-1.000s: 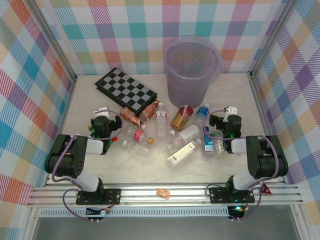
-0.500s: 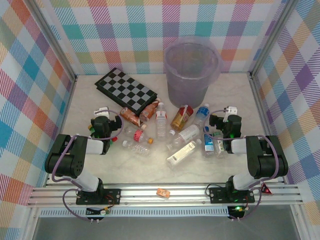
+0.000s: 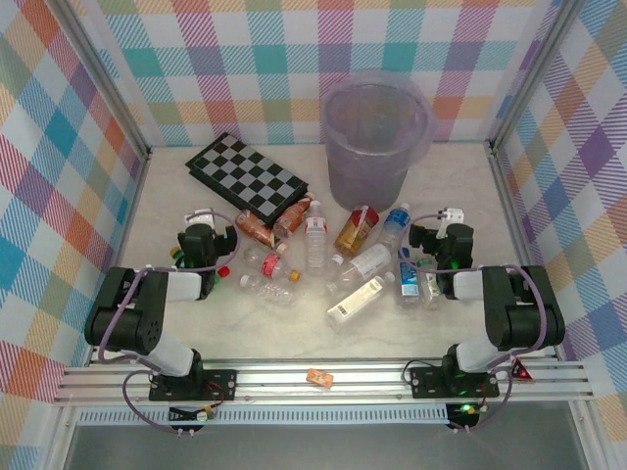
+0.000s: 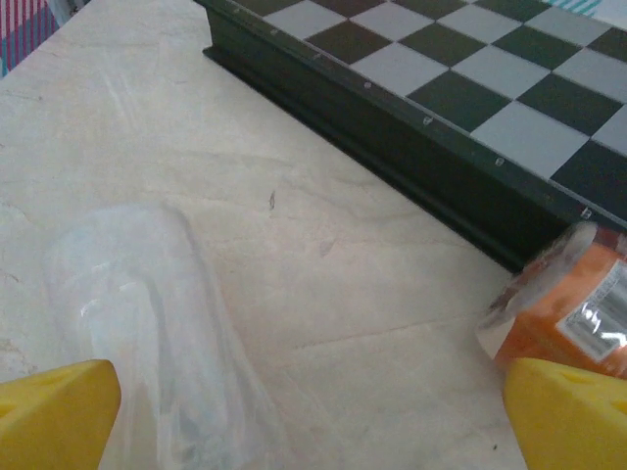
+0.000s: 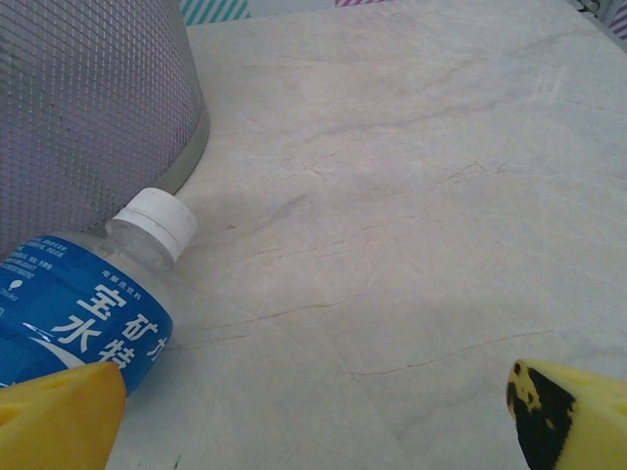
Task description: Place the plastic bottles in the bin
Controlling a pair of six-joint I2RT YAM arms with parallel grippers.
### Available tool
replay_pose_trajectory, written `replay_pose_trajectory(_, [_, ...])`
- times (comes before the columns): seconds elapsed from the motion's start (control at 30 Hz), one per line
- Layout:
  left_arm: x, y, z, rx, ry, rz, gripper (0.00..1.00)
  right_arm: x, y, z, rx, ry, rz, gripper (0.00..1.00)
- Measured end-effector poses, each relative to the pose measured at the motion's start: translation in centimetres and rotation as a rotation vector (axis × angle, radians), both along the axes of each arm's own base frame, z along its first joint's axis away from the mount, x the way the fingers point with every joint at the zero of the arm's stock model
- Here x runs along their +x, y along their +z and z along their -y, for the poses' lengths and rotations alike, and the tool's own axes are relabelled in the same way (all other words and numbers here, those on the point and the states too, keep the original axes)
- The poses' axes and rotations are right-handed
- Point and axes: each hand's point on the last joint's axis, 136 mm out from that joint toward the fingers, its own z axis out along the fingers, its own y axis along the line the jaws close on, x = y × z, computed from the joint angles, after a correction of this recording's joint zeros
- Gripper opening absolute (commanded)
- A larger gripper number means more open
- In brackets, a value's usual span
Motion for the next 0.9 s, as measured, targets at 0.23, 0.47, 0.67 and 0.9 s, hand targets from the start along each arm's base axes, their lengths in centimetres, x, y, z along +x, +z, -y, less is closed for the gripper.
replay_pose_trajectory(0.23, [-0.1,6.5,0.0,-0.003,0.002,0.08,1.0,1.2,5.2,0.4,-0.005,-0.023,-0.016,1.0])
replay_pose_trajectory(0.47, [-1.2,14.2,2.1,-0.054,-0.022,0.12,1.0,-1.5,13.6,0.4,0.134,-0.15,-0.102,1.0])
replay_pose_trajectory(0.67, [-4.1,14.9,5.8,-0.172,-0.097,0.021,1.0,-7.8,10.5,0.5,0.131,-0.219,-0.467,1.0])
replay_pose_trajectory(0.9, [-6.4,10.6,7.7,-0.25,-0.122,-0.234,1.0,-12.3,5.8,4.6,0.107,-0.318,-0.816,0.93])
